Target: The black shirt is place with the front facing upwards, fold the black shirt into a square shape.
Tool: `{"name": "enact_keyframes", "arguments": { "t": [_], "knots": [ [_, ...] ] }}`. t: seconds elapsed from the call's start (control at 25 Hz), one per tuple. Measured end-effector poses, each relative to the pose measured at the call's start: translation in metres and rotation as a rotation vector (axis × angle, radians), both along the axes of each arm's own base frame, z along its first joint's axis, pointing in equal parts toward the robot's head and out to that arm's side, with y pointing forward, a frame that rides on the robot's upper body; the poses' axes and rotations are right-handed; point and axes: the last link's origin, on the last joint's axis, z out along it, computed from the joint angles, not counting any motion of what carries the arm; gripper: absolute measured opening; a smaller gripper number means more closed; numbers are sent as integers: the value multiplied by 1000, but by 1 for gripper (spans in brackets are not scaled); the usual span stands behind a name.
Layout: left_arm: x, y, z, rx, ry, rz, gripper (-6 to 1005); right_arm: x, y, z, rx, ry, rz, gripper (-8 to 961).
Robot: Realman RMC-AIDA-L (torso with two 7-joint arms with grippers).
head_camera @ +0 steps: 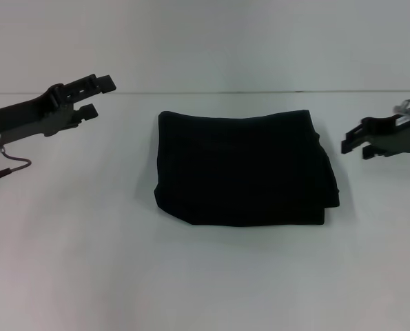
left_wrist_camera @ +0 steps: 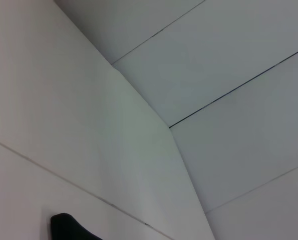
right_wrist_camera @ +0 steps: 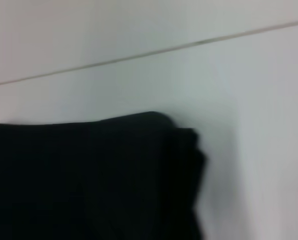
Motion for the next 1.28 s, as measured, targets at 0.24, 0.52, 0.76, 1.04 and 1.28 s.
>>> {"name": "enact_keyframes", "arguments": {
  "t": [0.24, 0.52, 0.76, 1.04, 1.28],
  "knots": [
    [1, 1, 1, 7, -9, -1, 948, -31, -3, 22, 32, 260, 65, 418],
    [-1, -1, 0, 6, -14, 8, 948, -47, -9, -24, -25, 362, 63, 458],
    [-1, -2, -1, 1, -20, 8, 949, -42, -15, -45, -83, 284, 45, 464],
    [-1, -2, -1, 3, -19, 11, 949, -20, -26, -51, -141, 199, -9, 470],
    [0, -3, -2, -4, -22, 6, 948, -8, -23, -23, -95, 183, -32, 476]
  ]
}}
